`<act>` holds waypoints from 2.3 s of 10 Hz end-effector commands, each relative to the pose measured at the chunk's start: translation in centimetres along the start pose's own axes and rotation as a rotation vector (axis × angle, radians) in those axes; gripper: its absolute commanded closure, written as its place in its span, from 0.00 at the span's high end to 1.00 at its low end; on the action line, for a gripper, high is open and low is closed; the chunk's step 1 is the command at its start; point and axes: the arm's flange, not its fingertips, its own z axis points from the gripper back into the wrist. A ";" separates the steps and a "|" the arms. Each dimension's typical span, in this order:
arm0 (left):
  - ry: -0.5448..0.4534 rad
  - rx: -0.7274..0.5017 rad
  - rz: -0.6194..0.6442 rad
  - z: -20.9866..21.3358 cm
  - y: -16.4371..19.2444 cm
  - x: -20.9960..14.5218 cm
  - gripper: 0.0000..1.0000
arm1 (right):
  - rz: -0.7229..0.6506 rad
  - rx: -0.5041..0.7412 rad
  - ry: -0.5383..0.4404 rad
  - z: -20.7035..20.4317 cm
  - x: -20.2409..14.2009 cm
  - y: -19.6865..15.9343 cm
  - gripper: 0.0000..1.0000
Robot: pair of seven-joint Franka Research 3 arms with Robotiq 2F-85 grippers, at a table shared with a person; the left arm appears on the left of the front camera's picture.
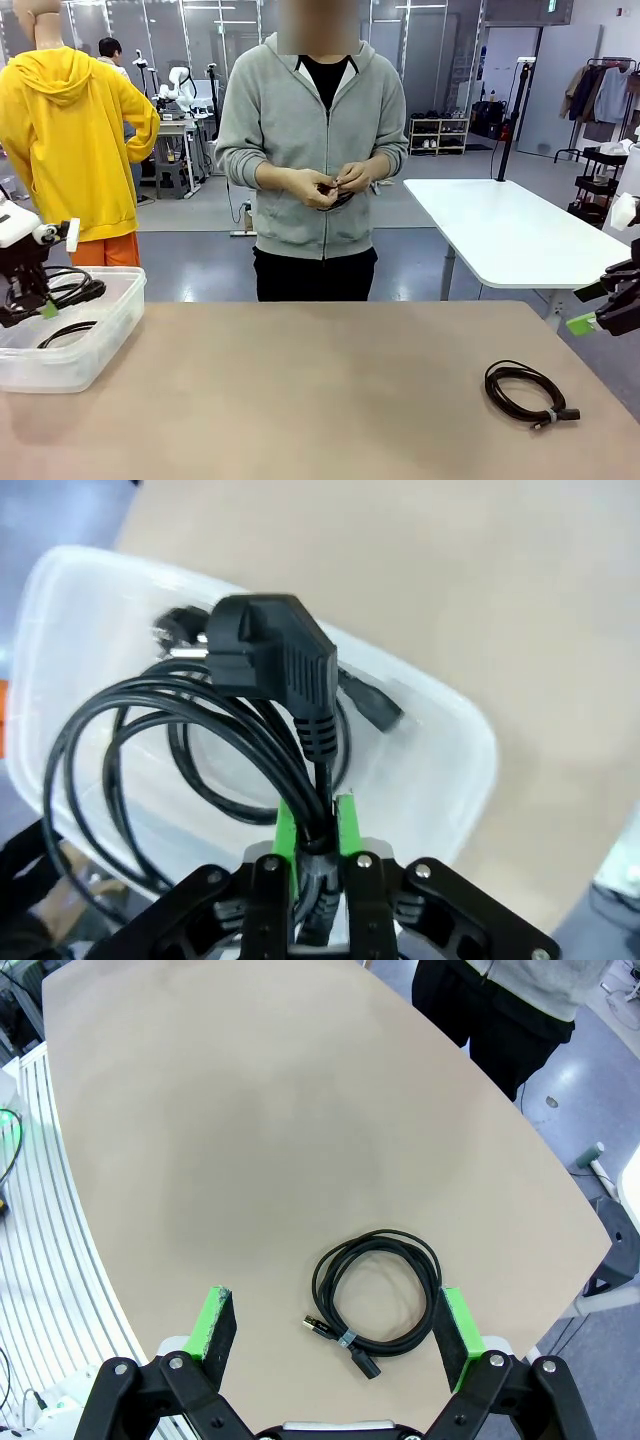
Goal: Organize and store the cables.
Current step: Place the Power Cable into the Organizing box.
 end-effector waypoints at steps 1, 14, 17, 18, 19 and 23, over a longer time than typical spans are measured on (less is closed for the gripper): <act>-0.021 0.029 0.052 -0.1 2.0 0.8 0.49 | -0.008 -0.003 -0.001 -0.1 0.2 0.0 1.00; 0.000 0.265 0.271 0.0 3.7 -0.4 1.00 | -0.008 -0.003 -0.001 -0.1 0.2 0.0 1.00; -0.044 0.238 0.276 1.2 3.1 -1.0 1.00 | -0.008 -0.003 -0.001 -0.1 0.2 0.0 1.00; -0.050 0.174 0.215 1.8 2.4 -1.1 1.00 | -0.008 -0.003 -0.001 -0.1 0.2 0.0 1.00; -0.018 0.229 0.265 0.5 3.8 -0.5 1.00 | -0.008 -0.003 -0.001 -0.1 0.2 0.0 1.00; -0.018 0.229 0.265 0.5 3.8 -0.5 1.00 | -0.008 -0.003 -0.001 -0.1 0.2 0.0 1.00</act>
